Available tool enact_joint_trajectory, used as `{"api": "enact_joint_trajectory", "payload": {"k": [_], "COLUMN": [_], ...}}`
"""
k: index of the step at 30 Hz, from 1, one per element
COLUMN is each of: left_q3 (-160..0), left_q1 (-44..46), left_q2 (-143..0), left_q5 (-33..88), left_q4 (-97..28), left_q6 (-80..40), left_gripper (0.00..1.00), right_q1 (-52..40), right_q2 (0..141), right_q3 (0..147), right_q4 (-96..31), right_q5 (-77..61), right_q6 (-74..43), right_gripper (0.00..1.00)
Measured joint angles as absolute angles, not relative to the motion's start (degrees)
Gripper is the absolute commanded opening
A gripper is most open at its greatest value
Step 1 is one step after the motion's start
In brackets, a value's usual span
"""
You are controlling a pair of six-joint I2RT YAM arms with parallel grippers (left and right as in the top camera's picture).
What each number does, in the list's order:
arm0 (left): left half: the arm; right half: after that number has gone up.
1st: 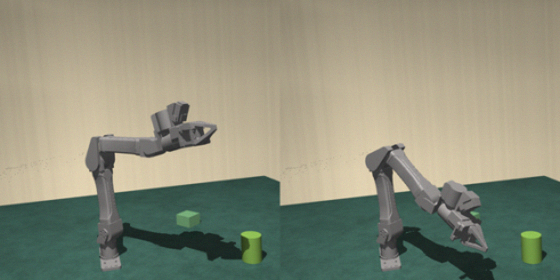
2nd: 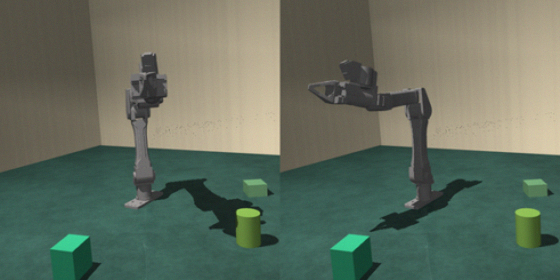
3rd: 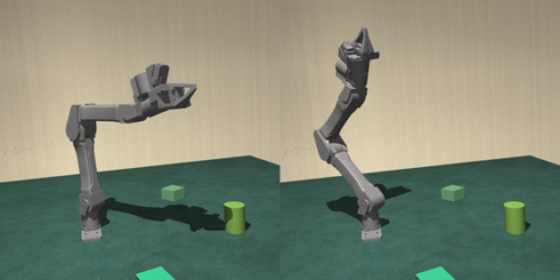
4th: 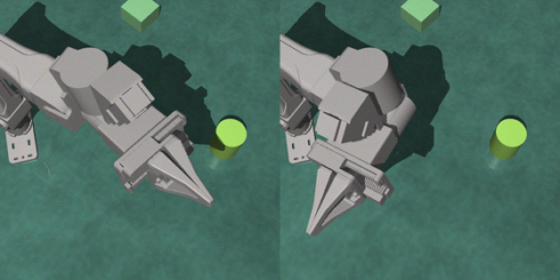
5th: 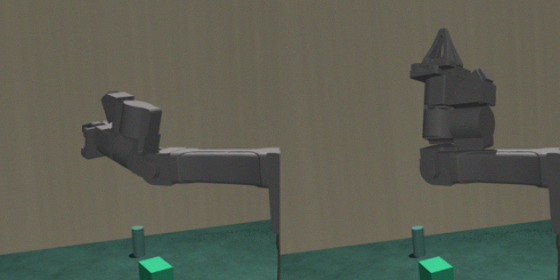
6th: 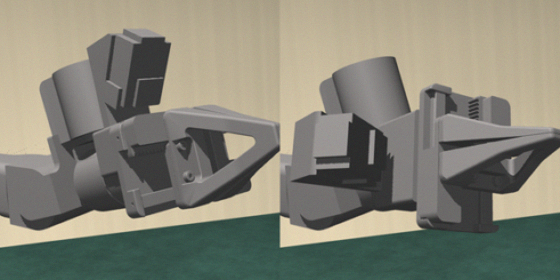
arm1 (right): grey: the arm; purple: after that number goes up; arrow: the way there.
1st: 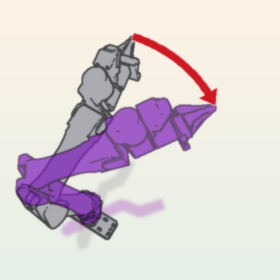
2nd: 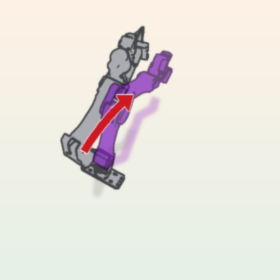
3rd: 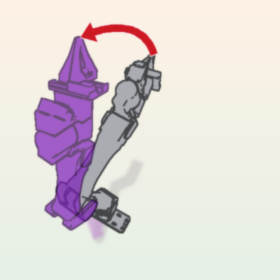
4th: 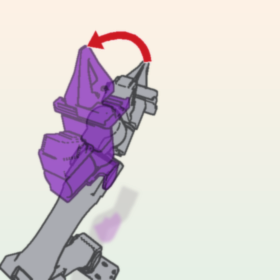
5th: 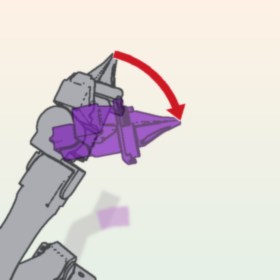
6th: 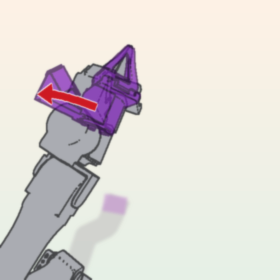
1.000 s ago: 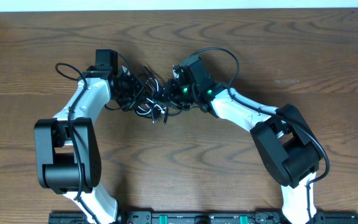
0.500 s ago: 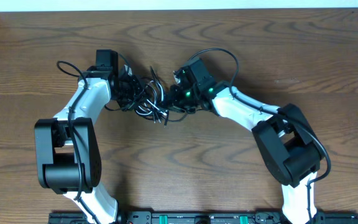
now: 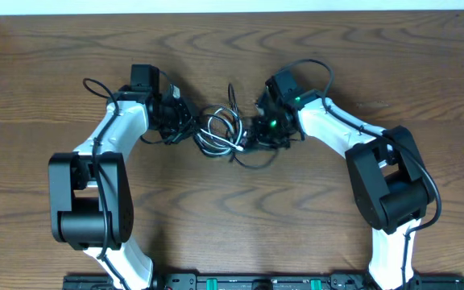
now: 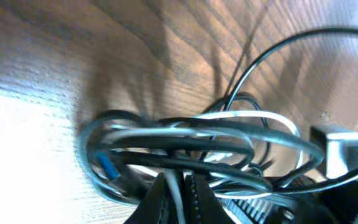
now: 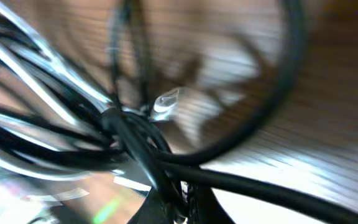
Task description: Untangle cables
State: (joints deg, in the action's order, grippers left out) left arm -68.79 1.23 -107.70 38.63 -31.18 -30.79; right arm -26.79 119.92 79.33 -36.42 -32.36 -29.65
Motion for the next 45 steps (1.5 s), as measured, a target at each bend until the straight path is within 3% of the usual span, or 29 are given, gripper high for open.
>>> {"api": "enact_joint_trajectory", "payload": {"k": [8, 21, 22, 25, 26, 29, 41, 43, 45], "left_q3": [-68.79, -68.79, -68.79, -68.79, -68.82, -69.23, -73.41, -73.60, -73.78], "left_q1": [0.91, 0.86, 0.86, 0.73, 0.54, -0.10, 0.89, 3.07, 6.35], "left_q2": [-107.70, -107.72, -107.72, -107.72, -107.72, -107.70, -96.47, -94.76, -94.35], "left_q5": [38.20, 37.06, 36.95, 36.18, 35.77, 33.74, 18.87, 18.46, 18.04], "left_q4": [-30.89, -30.59, -30.61, -30.70, -30.92, -34.02, -41.12, -41.15, -40.93], "left_q6": [-29.89, -29.15, -28.80, -26.55, -25.17, -23.00, -20.91, -20.91, -20.91], "left_gripper": [0.08, 0.08, 0.10, 0.55, 0.64, 0.79, 0.83, 0.83, 0.83], "right_q1": [-25.50, -19.94, -19.94, -20.27, -20.32, -20.32, -20.32, -20.32, -20.32], "right_q2": [119.92, 119.94, 119.94, 119.94, 119.94, 119.94, 119.94, 119.94, 119.94], "right_q3": [79.33, 87.46, 87.77, 88.68, 88.75, 88.77, 88.75, 88.77, 88.77], "right_q4": [-39.94, -57.98, -58.04, -58.46, -58.72, -59.37, -58.46, -57.32, -56.53], "right_q5": [-25.78, -18.39, -18.17, -17.61, -17.21, -16.16, -15.33, -16.14, -16.78], "right_q6": [-27.83, -23.40, -23.31, -21.85, -21.34, -19.86, -16.73, -16.51, -16.23], "right_gripper": [0.01, 0.01, 0.01, 0.07, 0.08, 0.10, 0.12, 0.15, 0.24]}}
